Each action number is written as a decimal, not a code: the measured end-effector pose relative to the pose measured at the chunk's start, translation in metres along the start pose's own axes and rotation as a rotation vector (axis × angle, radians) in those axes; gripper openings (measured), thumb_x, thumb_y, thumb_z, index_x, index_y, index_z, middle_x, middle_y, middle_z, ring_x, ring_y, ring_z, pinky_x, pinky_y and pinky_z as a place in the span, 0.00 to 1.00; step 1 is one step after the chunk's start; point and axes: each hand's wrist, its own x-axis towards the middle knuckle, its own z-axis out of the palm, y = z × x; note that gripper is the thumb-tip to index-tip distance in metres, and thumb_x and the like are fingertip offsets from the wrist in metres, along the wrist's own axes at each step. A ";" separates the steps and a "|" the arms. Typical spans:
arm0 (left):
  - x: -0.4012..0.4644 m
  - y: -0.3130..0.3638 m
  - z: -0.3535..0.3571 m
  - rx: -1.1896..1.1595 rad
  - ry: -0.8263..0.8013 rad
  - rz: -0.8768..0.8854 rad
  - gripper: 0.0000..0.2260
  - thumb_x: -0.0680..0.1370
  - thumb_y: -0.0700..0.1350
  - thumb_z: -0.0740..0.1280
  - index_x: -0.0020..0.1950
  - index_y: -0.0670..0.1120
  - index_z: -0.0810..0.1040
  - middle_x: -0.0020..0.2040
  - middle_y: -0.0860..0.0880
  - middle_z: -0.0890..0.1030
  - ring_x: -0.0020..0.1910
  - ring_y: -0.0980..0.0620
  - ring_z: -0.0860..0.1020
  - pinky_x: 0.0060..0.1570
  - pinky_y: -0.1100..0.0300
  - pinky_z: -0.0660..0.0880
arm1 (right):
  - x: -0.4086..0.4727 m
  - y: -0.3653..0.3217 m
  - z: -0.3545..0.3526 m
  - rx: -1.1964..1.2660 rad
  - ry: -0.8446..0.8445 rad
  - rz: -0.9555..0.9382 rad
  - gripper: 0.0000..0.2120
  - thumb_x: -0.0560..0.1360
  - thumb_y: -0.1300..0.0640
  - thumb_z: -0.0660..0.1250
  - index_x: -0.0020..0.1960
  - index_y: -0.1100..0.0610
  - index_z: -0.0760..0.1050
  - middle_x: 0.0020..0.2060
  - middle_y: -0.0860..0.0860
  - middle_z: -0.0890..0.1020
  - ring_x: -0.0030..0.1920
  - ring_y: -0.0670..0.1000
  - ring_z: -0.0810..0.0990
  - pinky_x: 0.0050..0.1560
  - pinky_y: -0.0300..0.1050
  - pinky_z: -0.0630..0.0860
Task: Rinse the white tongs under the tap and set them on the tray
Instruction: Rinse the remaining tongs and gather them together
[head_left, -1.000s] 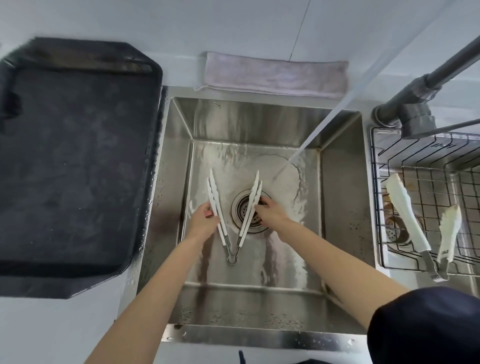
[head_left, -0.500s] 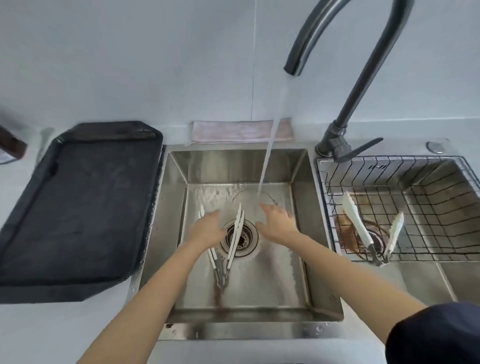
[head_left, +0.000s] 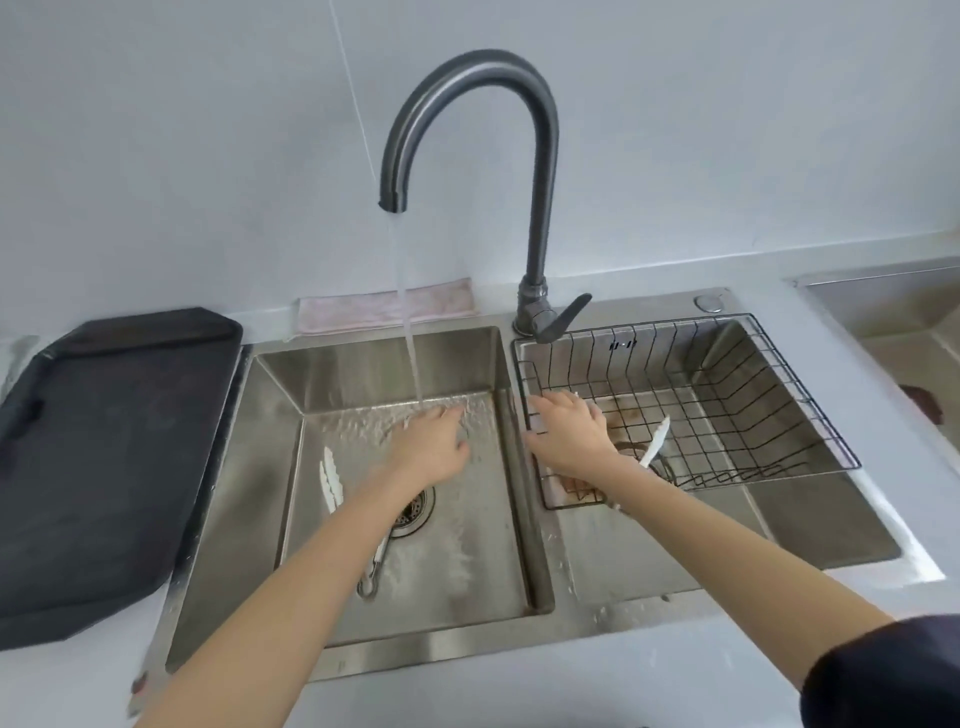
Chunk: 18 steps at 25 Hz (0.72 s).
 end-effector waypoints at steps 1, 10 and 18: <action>0.003 0.016 0.000 0.004 0.006 0.019 0.25 0.79 0.46 0.55 0.76 0.46 0.54 0.76 0.44 0.59 0.75 0.44 0.59 0.72 0.45 0.57 | -0.003 0.014 -0.006 0.001 0.009 0.015 0.26 0.77 0.53 0.57 0.74 0.54 0.60 0.74 0.53 0.62 0.76 0.55 0.54 0.75 0.57 0.47; 0.042 0.110 0.022 0.016 -0.033 0.114 0.25 0.80 0.49 0.54 0.76 0.45 0.55 0.75 0.43 0.62 0.72 0.44 0.64 0.69 0.49 0.65 | -0.003 0.110 -0.035 0.062 -0.044 0.195 0.23 0.76 0.53 0.57 0.70 0.57 0.65 0.68 0.59 0.68 0.68 0.61 0.66 0.67 0.56 0.64; 0.068 0.145 0.050 0.045 -0.112 0.081 0.23 0.80 0.50 0.54 0.73 0.43 0.59 0.69 0.43 0.70 0.66 0.44 0.71 0.62 0.49 0.69 | 0.021 0.152 -0.017 0.189 -0.156 0.345 0.25 0.78 0.50 0.57 0.70 0.60 0.60 0.67 0.64 0.65 0.64 0.65 0.70 0.63 0.54 0.69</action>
